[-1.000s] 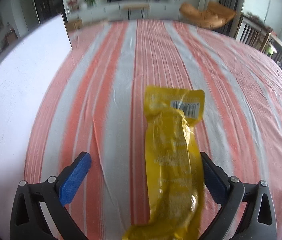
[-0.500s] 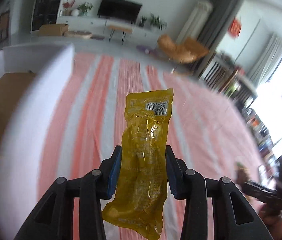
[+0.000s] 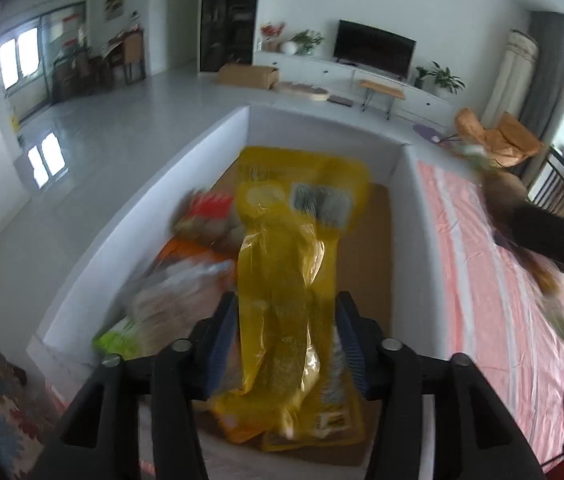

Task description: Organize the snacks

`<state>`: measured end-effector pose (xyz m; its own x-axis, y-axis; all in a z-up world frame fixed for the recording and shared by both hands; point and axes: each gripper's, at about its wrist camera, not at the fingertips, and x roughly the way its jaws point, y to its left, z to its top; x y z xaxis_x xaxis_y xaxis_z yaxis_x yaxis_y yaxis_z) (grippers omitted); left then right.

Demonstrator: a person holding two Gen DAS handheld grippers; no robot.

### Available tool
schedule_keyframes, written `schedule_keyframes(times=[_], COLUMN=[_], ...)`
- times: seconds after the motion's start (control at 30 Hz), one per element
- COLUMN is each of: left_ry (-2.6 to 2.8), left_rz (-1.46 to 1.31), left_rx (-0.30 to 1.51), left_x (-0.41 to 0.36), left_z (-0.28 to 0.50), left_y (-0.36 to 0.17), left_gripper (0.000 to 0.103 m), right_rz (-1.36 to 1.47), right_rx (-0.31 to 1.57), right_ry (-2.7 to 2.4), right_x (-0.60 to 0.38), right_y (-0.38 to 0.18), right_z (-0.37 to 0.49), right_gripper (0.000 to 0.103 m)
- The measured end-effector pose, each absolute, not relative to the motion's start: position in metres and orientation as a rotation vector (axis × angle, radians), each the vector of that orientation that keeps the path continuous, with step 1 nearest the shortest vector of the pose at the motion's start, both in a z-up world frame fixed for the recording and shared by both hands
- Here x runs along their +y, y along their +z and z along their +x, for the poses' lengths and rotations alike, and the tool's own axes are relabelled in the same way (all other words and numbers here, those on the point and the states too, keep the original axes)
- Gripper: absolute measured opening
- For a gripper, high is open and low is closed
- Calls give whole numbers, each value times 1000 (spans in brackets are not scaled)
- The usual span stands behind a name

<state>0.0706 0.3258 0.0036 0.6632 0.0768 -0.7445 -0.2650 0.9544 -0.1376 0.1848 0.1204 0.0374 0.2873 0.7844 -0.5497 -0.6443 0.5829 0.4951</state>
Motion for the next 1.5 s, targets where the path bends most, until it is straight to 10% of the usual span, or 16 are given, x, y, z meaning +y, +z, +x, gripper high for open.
schedule_keyframes(times=[0.07,0.37,1.5], left_ry=[212,380,535], left_rz=[-249,-65,-175], left_rx=[814,663,710], left_x=[333,321,353], left_z=[64,37,7], left_y=[-4,22,22], left_gripper=[82,103,103], right_rz=[150,67,-280], right_rx=[874,836,887], right_ry=[970,908,731], right_x=[152,152,182], right_y=[27,31,31], right_z=[192,191,140], right_gripper=[76,85,91])
